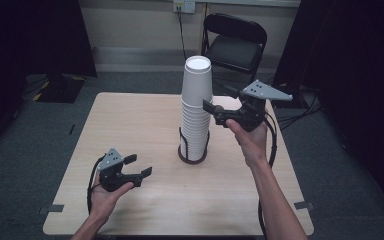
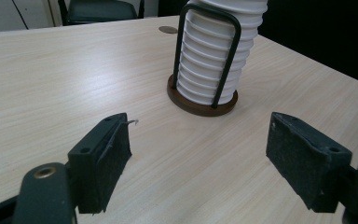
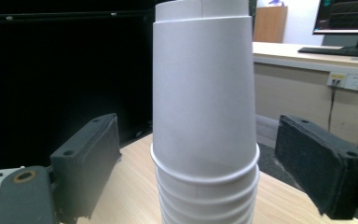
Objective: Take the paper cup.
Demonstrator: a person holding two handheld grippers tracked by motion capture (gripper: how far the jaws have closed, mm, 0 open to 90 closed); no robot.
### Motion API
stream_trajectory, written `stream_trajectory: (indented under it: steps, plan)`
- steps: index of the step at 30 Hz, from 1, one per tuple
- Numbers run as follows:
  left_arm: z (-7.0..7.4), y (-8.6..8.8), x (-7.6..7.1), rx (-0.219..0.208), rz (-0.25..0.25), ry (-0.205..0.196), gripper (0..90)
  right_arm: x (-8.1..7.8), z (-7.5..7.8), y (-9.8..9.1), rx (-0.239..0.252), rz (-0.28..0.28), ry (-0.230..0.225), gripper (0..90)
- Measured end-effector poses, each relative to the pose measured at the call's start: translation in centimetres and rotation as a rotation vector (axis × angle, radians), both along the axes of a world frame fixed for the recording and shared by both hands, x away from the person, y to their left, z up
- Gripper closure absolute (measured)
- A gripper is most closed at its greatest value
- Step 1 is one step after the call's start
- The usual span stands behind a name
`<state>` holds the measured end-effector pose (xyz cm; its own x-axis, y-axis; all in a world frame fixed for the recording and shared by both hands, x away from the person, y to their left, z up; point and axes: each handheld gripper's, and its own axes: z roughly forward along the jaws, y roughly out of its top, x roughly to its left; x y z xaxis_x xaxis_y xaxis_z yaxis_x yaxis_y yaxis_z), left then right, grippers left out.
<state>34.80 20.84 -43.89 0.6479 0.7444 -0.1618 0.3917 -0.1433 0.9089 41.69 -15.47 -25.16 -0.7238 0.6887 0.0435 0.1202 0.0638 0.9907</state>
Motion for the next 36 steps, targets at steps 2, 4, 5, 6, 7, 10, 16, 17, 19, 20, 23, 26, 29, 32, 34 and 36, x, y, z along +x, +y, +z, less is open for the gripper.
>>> stream_trajectory:
  steps: [2, 4, 5, 6, 7, 10, 16, 17, 19, 20, 23, 26, 29, 32, 34, 36]
  plan:
    - [0.0, 0.0, 0.0, 0.003, -0.002, -0.001, 21.4, 0.4, 0.2, 0.3, 0.005, 0.001, 0.006, 13.8]
    - [0.0, 0.0, 0.0, 0.005, -0.003, -0.001, 21.4, 0.7, 0.4, 0.5, 0.007, 0.005, 0.004, 13.8]
    - [0.0, 0.0, 0.0, 0.005, -0.003, -0.001, 21.4, 0.9, 0.5, 0.6, 0.009, 0.004, 0.004, 13.7]
    - [0.0, 0.0, 0.0, 0.003, -0.002, 0.000, 21.5, 1.1, 0.7, 0.7, 0.008, 0.008, 0.004, 13.7]
    - [0.0, 0.0, 0.0, 0.002, -0.001, 0.000, 21.4, 1.3, 0.8, 0.8, 0.008, 0.009, 0.002, 13.7]
    - [0.0, 0.1, 0.0, -0.001, -0.002, 0.002, 21.4, 1.9, 1.2, 1.0, -0.005, -0.001, 0.008, 13.7]
    - [0.0, 0.0, 0.1, 0.006, -0.007, 0.002, 21.4, 2.6, 1.6, 1.8, -0.017, 0.015, 0.003, 13.7]
    - [0.0, 0.0, 0.0, 0.005, -0.008, 0.001, 21.4, 2.8, 1.6, 1.9, -0.015, 0.014, 0.006, 13.7]
    - [0.0, 0.0, 0.0, 0.006, -0.009, 0.002, 21.5, 3.2, 1.7, 2.2, -0.018, 0.009, 0.008, 13.6]
    - [0.0, 0.0, 0.0, 0.006, -0.009, 0.003, 21.5, 3.2, 1.7, 2.2, -0.018, 0.009, 0.008, 13.6]
    - [-0.1, 0.0, 0.0, 0.006, -0.007, 0.005, 21.5, 3.5, 1.8, 2.6, -0.024, 0.004, 0.003, 13.6]
    - [-0.1, -0.1, 0.1, 0.012, -0.011, 0.004, 21.8, 4.0, 2.0, 3.3, -0.029, 0.008, 0.006, 13.6]
    - [-0.1, -0.1, 0.0, 0.014, -0.013, 0.004, 21.8, 4.5, 1.9, 3.7, -0.029, 0.009, 0.022, 12.5]
    - [-0.1, -0.1, 0.1, 0.013, -0.015, 0.004, 21.8, 4.6, 1.5, 4.1, -0.045, -0.003, 0.027, 11.5]
    - [-0.1, -0.1, 0.0, 0.013, -0.010, 0.008, 21.8, 5.0, 1.0, 4.4, -0.044, -0.010, 0.026, 12.7]
    - [-0.1, -0.1, 0.1, 0.020, -0.004, 0.011, 22.4, 5.4, 0.8, 4.5, -0.045, -0.014, 0.039, 12.8]
